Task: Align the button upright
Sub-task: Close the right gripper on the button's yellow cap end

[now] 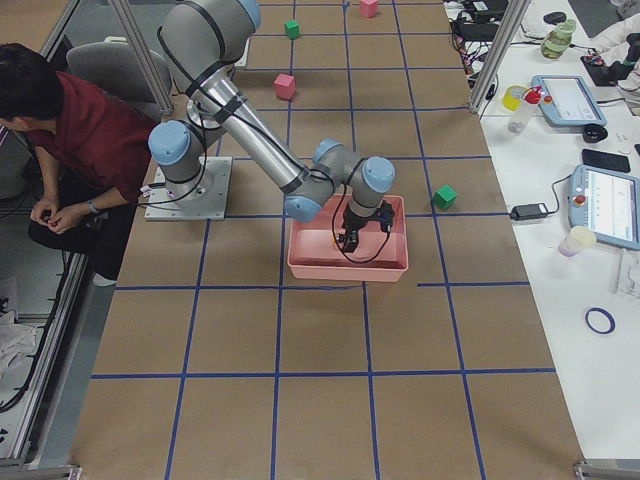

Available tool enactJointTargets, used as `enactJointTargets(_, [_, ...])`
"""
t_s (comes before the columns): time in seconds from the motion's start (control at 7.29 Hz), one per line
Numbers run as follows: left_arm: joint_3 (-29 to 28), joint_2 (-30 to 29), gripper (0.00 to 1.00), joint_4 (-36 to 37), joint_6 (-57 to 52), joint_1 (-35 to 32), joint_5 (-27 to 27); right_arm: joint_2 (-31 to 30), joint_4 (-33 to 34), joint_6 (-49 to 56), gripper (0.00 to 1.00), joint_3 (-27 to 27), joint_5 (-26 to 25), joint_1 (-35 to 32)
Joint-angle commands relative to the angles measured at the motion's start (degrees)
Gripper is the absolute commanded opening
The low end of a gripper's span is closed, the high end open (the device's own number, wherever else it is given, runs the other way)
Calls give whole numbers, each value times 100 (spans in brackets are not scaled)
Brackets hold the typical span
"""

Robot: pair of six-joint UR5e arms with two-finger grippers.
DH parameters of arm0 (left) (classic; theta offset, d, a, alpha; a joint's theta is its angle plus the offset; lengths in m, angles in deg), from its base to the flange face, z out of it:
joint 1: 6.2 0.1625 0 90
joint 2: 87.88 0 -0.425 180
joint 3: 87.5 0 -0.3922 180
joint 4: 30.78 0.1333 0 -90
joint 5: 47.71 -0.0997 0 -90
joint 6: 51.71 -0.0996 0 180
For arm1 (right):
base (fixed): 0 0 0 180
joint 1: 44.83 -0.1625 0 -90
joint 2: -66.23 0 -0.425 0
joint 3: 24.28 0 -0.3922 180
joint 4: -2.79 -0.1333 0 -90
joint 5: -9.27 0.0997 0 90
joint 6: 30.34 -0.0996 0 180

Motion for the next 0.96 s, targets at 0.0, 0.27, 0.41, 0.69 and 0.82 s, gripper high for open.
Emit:
enactJointTargets(0.0, [0, 0, 100, 0, 0, 0, 0, -45, -70, -116, 0, 10, -200, 37])
enactJointTargets(0.27, [0, 0, 100, 0, 0, 0, 0, -446, -542, -107, 0, -94, -209, 37])
enactJointTargets(0.41, [0, 0, 100, 0, 0, 0, 0, -789, -754, -107, 0, -86, -139, 29])
enactJointTargets(0.69, [0, 0, 100, 0, 0, 0, 0, -1046, -1175, -98, 0, -391, -138, -33])
enactJointTargets(0.82, [0, 0, 100, 0, 0, 0, 0, -1056, -1570, -98, 0, -777, -130, -120])
